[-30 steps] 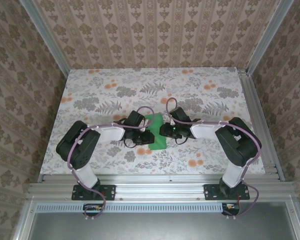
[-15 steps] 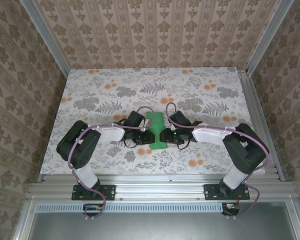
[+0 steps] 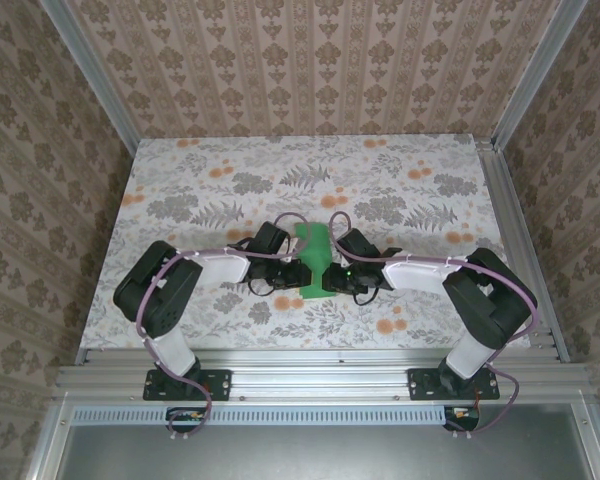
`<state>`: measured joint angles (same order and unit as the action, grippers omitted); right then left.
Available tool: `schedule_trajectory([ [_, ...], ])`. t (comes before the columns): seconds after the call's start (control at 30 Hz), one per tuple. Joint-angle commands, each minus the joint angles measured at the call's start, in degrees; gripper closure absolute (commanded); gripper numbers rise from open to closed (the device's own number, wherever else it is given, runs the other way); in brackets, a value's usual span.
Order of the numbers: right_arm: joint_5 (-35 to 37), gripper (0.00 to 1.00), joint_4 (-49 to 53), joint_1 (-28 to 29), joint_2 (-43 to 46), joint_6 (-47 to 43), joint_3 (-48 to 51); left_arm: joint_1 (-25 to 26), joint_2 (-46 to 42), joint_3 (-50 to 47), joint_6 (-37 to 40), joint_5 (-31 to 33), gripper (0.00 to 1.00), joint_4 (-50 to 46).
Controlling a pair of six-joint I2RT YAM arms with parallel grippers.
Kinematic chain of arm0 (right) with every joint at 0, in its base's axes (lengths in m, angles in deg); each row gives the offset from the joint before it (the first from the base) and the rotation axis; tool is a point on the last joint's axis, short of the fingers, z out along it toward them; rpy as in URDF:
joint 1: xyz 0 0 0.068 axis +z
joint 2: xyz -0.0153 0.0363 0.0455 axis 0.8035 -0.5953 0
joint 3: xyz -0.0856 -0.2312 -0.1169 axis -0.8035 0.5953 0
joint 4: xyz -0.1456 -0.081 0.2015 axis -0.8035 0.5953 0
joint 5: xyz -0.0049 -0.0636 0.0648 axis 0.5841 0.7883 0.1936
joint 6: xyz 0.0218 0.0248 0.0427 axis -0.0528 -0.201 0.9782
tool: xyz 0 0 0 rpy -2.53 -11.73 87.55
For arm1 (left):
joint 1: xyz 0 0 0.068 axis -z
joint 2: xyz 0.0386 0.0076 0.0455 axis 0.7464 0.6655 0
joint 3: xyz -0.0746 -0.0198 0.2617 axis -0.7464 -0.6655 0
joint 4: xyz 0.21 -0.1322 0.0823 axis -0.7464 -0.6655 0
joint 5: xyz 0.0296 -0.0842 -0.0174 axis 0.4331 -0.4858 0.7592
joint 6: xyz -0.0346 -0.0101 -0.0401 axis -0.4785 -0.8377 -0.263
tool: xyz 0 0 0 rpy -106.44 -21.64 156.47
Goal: Fold a paper plane with a square sheet of paper (pick it up from the middle)
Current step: Fold the square sheet of paper in half at the center of the table.
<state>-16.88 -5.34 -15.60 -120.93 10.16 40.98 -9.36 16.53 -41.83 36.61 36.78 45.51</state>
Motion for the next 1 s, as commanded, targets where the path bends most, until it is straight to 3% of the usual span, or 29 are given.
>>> schedule_trajectory([
  [0.0, -0.41, 0.7, -1.23, -0.29, 0.32, 0.91, 1.46, -0.25, -2.43, -0.08, 0.4, 0.36, 0.75, -3.86],
  [0.3, -2.03, 0.78, -2.92, -1.3, 1.13, 1.37, 3.68, -2.94, -7.92, 4.67, 3.7, 1.27, 0.67, -11.26],
  [0.57, -2.53, 0.78, -3.02, -1.74, 1.56, 1.19, 4.56, -5.12, -5.32, 7.26, 6.0, 1.4, 0.66, -12.8],
  [0.97, -3.63, 0.77, -2.53, -2.35, 1.31, 0.46, 4.63, -4.47, -1.2, 9.13, 5.5, 0.63, 0.68, -10.49],
])
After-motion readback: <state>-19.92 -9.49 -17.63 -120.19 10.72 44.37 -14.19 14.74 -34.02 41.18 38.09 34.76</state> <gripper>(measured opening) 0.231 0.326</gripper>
